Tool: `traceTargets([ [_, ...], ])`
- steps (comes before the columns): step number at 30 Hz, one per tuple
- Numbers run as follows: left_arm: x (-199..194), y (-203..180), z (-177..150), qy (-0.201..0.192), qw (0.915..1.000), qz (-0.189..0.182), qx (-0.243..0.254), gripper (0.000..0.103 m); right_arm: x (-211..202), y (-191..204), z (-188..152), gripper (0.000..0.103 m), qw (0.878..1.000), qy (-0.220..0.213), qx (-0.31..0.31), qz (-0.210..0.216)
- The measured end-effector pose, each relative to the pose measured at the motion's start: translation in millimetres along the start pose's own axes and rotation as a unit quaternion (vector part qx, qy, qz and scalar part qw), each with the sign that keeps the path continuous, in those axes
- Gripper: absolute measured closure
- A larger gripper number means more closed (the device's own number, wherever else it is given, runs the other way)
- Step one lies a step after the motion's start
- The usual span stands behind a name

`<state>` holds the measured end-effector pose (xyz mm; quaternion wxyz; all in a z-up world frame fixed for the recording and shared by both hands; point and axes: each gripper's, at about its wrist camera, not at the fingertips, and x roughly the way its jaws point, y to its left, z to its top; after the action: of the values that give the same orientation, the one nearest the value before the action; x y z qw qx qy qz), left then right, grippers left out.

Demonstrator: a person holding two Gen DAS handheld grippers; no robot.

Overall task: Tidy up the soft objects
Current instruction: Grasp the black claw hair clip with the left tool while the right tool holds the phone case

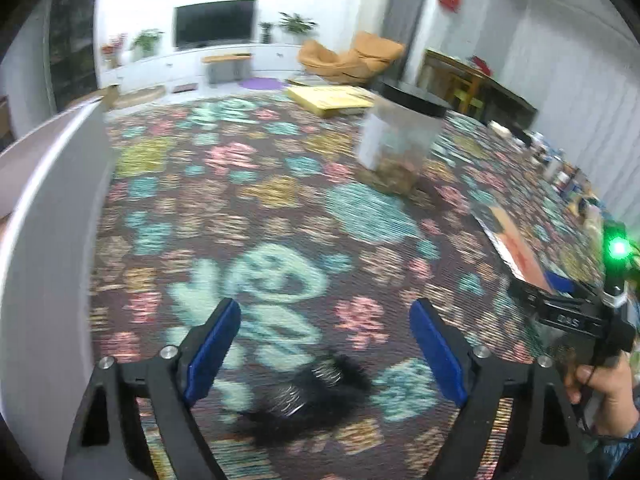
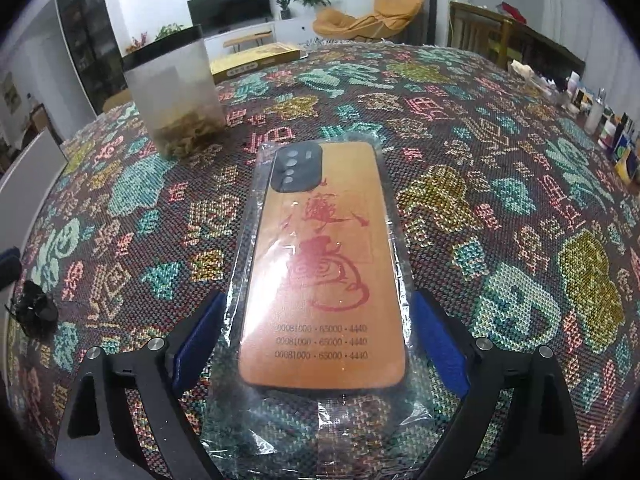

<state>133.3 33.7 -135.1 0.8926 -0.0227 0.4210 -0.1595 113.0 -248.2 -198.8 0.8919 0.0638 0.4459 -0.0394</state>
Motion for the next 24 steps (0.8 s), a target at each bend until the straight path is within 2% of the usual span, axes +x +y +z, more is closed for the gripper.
traceTargets([
  [1,-1.9,7.3,-0.6,0.006,0.9999,0.004,-0.015,0.012,-12.3,-2.2,4.1,0.010,1.000,-0.001,0.001,0.001],
  [4,0.2,21.6,-12.4,0.050,0.9981,-0.012,-0.034,0.012,-8.9,-1.2,4.1,0.010,1.000,-0.001,0.001,0.001],
  [6,5.3,18.3,-25.7,0.070,0.9975,-0.006,-0.010,0.011,-6.1,-0.3,4.2,0.010,1.000,-0.001,0.001,0.001],
  [8,15.0,13.3,-39.5,0.091,0.9955,0.017,0.019,0.011,-1.3,1.7,4.8,0.010,1.000,-0.001,0.000,0.000],
  [9,16.9,9.8,-43.2,0.081,0.9955,0.034,0.035,0.011,0.2,2.2,4.7,0.010,1.000,-0.001,0.000,0.000],
  [11,23.3,0.5,-46.8,0.075,0.9949,0.044,0.050,0.012,5.6,3.8,5.6,0.010,1.000,0.000,0.001,0.002],
  [12,24.1,-3.6,-47.2,0.069,0.9939,0.058,0.063,0.019,3.0,2.0,5.6,0.009,1.000,0.001,0.002,0.004],
  [13,21.4,-6.5,-46.9,0.057,0.9937,0.061,0.074,0.030,-6.8,-3.2,5.7,0.009,1.000,0.006,0.001,0.008],
  [14,20.2,-8.5,-45.6,0.054,0.9938,0.055,0.080,0.030,-21.9,-7.9,4.8,0.009,1.000,0.017,-0.004,0.012],
  [16,19.9,-8.0,-41.1,0.052,0.9941,0.058,0.075,0.031,-24.0,-12.6,13.9,0.009,0.998,0.062,-0.006,0.032],
  [19,22.9,-0.4,-29.9,0.043,0.9981,0.035,0.024,0.031,-21.6,-28.0,36.3,0.009,0.989,0.120,0.033,0.082],
  [22,31.6,-0.9,-14.7,0.039,0.9988,0.017,-0.024,0.031,-9.0,-25.8,59.7,0.009,0.983,0.157,0.029,0.086],
  [24,37.0,-5.1,-4.3,0.037,0.9986,0.016,-0.033,0.031,4.5,-10.8,65.9,0.009,0.982,0.177,-0.017,0.063],
])
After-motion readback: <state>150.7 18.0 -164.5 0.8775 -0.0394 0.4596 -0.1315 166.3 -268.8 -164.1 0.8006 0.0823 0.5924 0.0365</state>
